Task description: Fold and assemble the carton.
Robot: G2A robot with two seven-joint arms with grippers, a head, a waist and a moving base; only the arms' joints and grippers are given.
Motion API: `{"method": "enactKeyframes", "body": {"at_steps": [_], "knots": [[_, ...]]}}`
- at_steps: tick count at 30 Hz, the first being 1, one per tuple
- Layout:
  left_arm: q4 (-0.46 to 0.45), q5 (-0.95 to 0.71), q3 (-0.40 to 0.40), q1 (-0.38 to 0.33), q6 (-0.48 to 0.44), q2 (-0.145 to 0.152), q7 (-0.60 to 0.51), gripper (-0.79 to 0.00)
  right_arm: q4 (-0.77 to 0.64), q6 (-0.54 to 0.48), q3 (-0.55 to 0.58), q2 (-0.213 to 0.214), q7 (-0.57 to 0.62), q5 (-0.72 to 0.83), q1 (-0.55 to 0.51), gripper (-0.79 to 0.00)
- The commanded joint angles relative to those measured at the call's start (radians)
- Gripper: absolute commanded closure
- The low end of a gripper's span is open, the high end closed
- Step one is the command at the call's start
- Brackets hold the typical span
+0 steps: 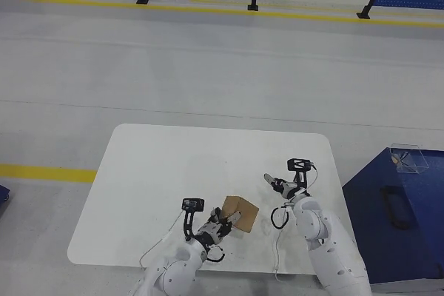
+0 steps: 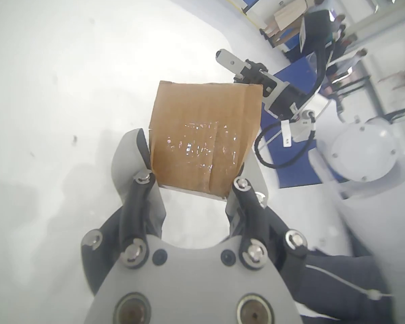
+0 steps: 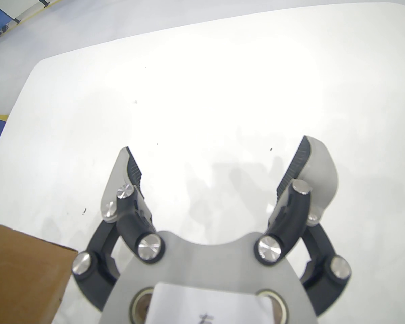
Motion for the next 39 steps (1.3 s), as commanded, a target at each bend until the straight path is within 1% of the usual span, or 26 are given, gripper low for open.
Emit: {"method": "enactKeyframes", "body": {"at_steps": [1, 3, 5, 7, 9, 11, 14, 15, 16, 17, 18, 19, 20, 21, 22, 23, 25, 27, 31, 33, 39], "knots": [[0.043, -0.074, -0.016, -0.017, 0.063, -0.001, -0.036, -0.785, -0.001, 0.002, -0.010, -0.001, 0.005, -0.007, 0.000, -0.785], [0.082, -0.155, -0.036, -0.034, 0.117, -0.005, -0.066, -0.785, 0.001, 0.002, -0.019, -0.001, 0.012, -0.010, 0.003, -0.785], [0.099, -0.194, -0.048, -0.048, 0.146, -0.006, -0.075, -0.785, 0.004, 0.004, -0.028, -0.002, 0.016, -0.020, 0.008, -0.785], [0.098, -0.245, -0.068, -0.049, 0.162, -0.006, -0.096, -0.785, 0.001, 0.006, -0.035, -0.002, 0.019, -0.026, 0.010, -0.785], [0.072, -0.268, -0.093, -0.035, 0.176, -0.002, -0.088, -0.785, -0.002, 0.009, -0.042, -0.002, 0.022, -0.038, 0.010, -0.785], [0.023, -0.262, -0.120, -0.023, 0.215, 0.001, -0.042, -0.785, -0.007, 0.009, -0.051, -0.002, 0.025, -0.050, 0.009, -0.785], [-0.054, -0.190, -0.129, 0.012, 0.226, 0.004, 0.068, -0.785, -0.014, 0.018, -0.060, -0.003, 0.023, -0.064, 0.006, -0.785], [-0.078, -0.164, -0.126, 0.020, 0.216, 0.005, 0.098, -0.785, -0.016, 0.018, -0.062, -0.003, 0.023, -0.065, 0.005, -0.785], [-0.102, -0.119, -0.119, 0.026, 0.187, 0.007, 0.130, -0.785, -0.018, 0.018, -0.063, -0.003, 0.022, -0.064, 0.004, -0.785], [-0.110, -0.039, -0.107, 0.035, 0.165, 0.010, 0.168, -0.785, -0.020, 0.017, -0.064, -0.003, 0.021, -0.062, 0.002, -0.785], [-0.119, 0.053, -0.081, 0.040, 0.133, 0.013, 0.195, -0.610, -0.022, 0.015, -0.066, -0.003, 0.020, -0.061, 0.000, -0.785], [-0.122, 0.137, -0.054, 0.043, 0.095, 0.016, 0.212, -0.311, -0.023, 0.015, -0.068, -0.003, 0.019, -0.060, -0.002, -0.785], [-0.117, 0.253, -0.031, 0.045, 0.065, 0.020, 0.253, -0.068, -0.024, 0.014, -0.071, -0.004, 0.018, -0.059, -0.005, -0.785], [-0.104, 0.365, -0.001, 0.047, 0.035, 0.024, 0.288, 0.000, -0.024, 0.014, -0.074, -0.004, 0.016, -0.060, -0.007, -0.785], [-0.085, 0.441, 0.031, 0.050, -0.002, 0.026, 0.297, 0.000, -0.023, 0.015, -0.077, -0.004, 0.012, -0.061, -0.009, -0.785], [-0.074, 0.502, 0.040, 0.045, 0.008, 0.026, 0.328, 0.000, -0.021, 0.014, -0.079, -0.005, 0.010, -0.061, -0.011, -0.785], [-0.037, 0.622, 0.077, 0.030, 0.020, 0.026, 0.342, 0.000, -0.015, 0.013, -0.083, -0.005, 0.011, -0.062, -0.013, -0.785], [-0.014, 0.674, 0.104, 0.017, 0.035, 0.023, 0.346, 0.000, -0.012, 0.014, -0.090, -0.005, 0.015, -0.074, -0.014, -0.785], [0.014, 0.714, 0.132, 0.003, 0.068, 0.016, 0.319, 0.000, -0.012, 0.014, -0.090, -0.005, 0.015, -0.074, -0.014, -0.785], [0.024, 0.719, 0.134, -0.004, 0.087, 0.014, 0.305, 0.000, -0.012, 0.014, -0.090, -0.005, 0.015, -0.074, -0.014, -0.785], [0.060, 0.690, 0.142, -0.018, 0.086, 0.008, 0.229, 0.000, -0.012, 0.014, -0.090, -0.005, 0.015, -0.074, -0.014, -0.785]]}}
